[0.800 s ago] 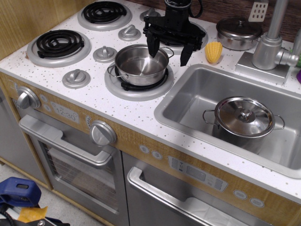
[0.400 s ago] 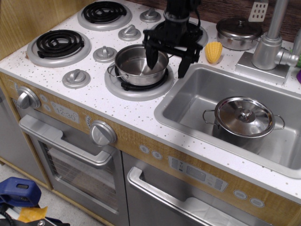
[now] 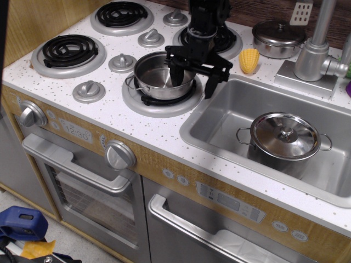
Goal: Pick up pan from stove
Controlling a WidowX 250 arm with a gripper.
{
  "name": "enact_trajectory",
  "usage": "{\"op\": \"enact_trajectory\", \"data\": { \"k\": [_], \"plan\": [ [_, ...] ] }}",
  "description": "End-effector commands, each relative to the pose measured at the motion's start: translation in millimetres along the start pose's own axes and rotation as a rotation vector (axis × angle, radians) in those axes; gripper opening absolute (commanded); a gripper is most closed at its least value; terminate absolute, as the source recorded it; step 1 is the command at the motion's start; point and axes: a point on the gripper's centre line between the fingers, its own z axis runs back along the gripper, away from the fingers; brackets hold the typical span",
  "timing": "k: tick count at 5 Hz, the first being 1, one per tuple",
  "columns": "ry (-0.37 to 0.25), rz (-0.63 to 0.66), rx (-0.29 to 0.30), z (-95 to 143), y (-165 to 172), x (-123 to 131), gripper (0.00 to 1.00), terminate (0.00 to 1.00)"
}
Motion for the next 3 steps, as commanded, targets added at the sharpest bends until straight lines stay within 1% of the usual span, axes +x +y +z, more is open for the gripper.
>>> {"op": "enact_trajectory", "data": {
  "k": [1,2,3],
  "plan": [
    [-0.060,0.011,0.002,17,7,19,0.00,0.00],
    [-0.057,0.013,0.015,23,9,22,0.00,0.00],
    [-0.070,0.005,0.078,45,13,26,0.00,0.00]
  ]
}}
